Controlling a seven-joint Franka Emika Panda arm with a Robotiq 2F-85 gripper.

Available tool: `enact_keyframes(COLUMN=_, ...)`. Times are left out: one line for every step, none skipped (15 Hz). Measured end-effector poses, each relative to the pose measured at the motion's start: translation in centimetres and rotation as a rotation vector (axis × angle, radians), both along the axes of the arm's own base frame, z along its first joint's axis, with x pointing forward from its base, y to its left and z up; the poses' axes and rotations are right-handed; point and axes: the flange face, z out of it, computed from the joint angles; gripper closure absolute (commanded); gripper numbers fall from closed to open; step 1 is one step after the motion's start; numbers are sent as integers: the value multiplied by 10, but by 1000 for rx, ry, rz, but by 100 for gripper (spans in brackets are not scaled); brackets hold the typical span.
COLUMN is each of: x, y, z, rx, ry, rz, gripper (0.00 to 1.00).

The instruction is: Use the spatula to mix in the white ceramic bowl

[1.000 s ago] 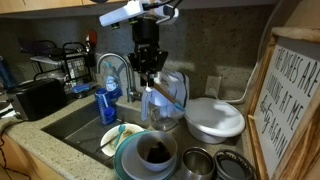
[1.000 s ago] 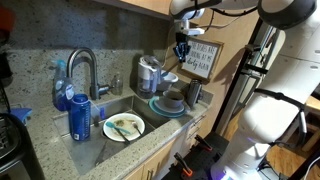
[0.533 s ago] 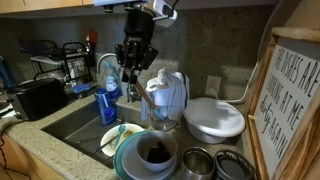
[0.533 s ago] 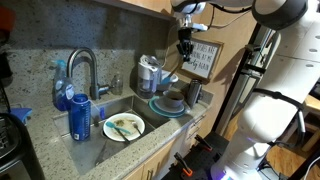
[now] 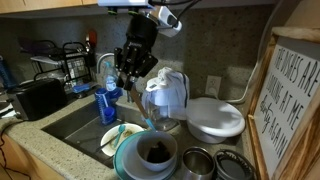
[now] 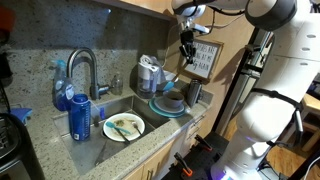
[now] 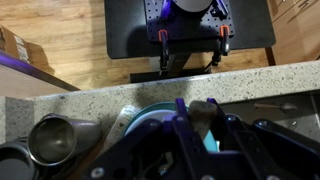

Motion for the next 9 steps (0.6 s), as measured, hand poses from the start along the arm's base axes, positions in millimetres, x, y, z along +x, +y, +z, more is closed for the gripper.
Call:
enact_keyframes(x=0, y=-3, z=-4, rx=1, ry=8, rz=-5, gripper=93)
enact_keyframes(x=1, y=-6, z=-9, rx=3, ry=17, rz=-11, gripper=93)
enact_keyframes(x=0, y=-10, z=-12, rx=6, ry=23, rz=-16, gripper=93)
enact_keyframes(x=0, y=-13, z=-16, rx=8, ry=30, rz=-21, gripper=93)
enact_keyframes(x=0, y=-17, z=-20, rx=10, ry=37, rz=-26, gripper=93)
enact_keyframes(x=0, y=-20, z=-24, rx=14, ry=45, rz=-30, gripper=93)
enact_keyframes(x=-1, y=-24, z=-29, rx=23, ry=52, rz=-29, gripper=93)
enact_keyframes(x=-2, y=-26, z=-34, rx=30, ry=61, rz=-32, gripper=93)
enact_keyframes(x=-3, y=-29, z=-39, rx=37, ry=69, rz=-35, gripper=93)
